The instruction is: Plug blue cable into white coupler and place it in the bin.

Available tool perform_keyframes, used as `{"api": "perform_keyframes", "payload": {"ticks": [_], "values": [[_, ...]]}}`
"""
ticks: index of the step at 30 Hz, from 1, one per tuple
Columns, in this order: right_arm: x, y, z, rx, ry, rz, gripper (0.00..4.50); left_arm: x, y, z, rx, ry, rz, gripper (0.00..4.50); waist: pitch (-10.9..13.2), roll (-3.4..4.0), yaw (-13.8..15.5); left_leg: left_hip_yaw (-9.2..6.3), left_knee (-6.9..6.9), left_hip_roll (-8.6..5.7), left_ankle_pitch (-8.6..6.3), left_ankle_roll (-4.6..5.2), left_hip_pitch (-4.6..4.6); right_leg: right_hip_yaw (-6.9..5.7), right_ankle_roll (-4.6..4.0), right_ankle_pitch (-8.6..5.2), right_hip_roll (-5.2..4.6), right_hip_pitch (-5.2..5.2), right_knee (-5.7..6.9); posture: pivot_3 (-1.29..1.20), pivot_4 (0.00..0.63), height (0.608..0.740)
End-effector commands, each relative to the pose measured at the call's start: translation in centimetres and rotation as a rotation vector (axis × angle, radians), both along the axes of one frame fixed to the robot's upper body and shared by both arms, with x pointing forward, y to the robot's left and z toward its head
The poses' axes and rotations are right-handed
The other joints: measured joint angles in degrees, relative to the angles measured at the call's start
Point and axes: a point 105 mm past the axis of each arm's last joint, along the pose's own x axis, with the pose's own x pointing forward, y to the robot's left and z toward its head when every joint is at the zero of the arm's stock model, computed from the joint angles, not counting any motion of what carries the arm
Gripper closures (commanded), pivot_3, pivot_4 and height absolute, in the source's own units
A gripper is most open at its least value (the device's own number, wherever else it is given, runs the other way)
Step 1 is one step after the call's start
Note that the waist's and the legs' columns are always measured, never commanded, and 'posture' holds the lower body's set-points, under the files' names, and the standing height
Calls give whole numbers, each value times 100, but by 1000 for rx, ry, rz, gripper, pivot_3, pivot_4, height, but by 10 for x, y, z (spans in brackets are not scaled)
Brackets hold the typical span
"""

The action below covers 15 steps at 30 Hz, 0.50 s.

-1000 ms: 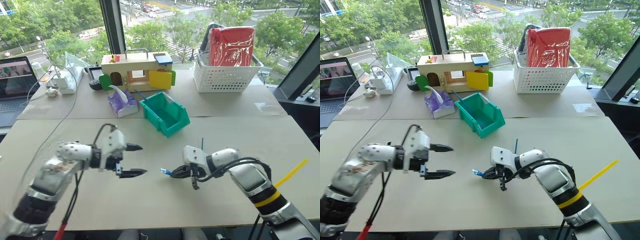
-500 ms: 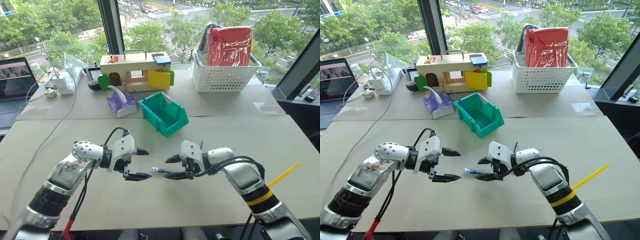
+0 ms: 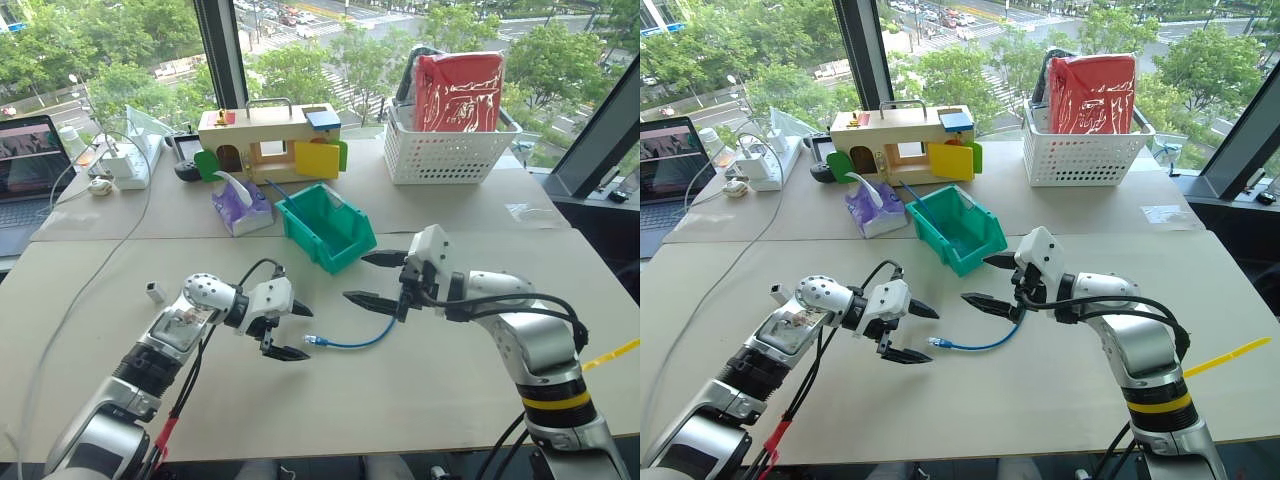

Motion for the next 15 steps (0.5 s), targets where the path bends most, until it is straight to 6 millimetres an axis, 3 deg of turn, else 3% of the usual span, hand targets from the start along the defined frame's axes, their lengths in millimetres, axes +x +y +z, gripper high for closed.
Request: {"api": "perform_keyframes", "payload": {"ticks": [1,7,8,12,15], "values": [[-5,-8,16,11,-46,-42,132,4,-3,3,-7,-27,-29,796,0,0,13,-1,0,0,0,0,0,0,0,0,0,0,0,0,150,740],[-4,-13,20,16,-46,-84,132,-3,-3,-6,-7,14,-53,2787,0,0,-9,-1,0,0,0,0,1,0,0,0,0,0,2,0,150,740],[-4,-13,21,17,-46,-87,132,-4,-2,-7,-3,16,-53,3279,0,0,-11,-1,0,0,0,1,2,0,0,0,0,0,1,0,150,740],[-4,-12,23,22,-39,-92,132,-4,-2,-7,-9,21,-48,4415,0,0,-11,-1,0,1,0,1,2,0,0,0,0,1,2,0,150,740],[-5,-14,28,67,5,-105,132,-2,-7,3,-69,20,-22,4429,0,0,-11,-2,0,1,0,1,2,0,0,0,0,1,2,0,150,740]]}}
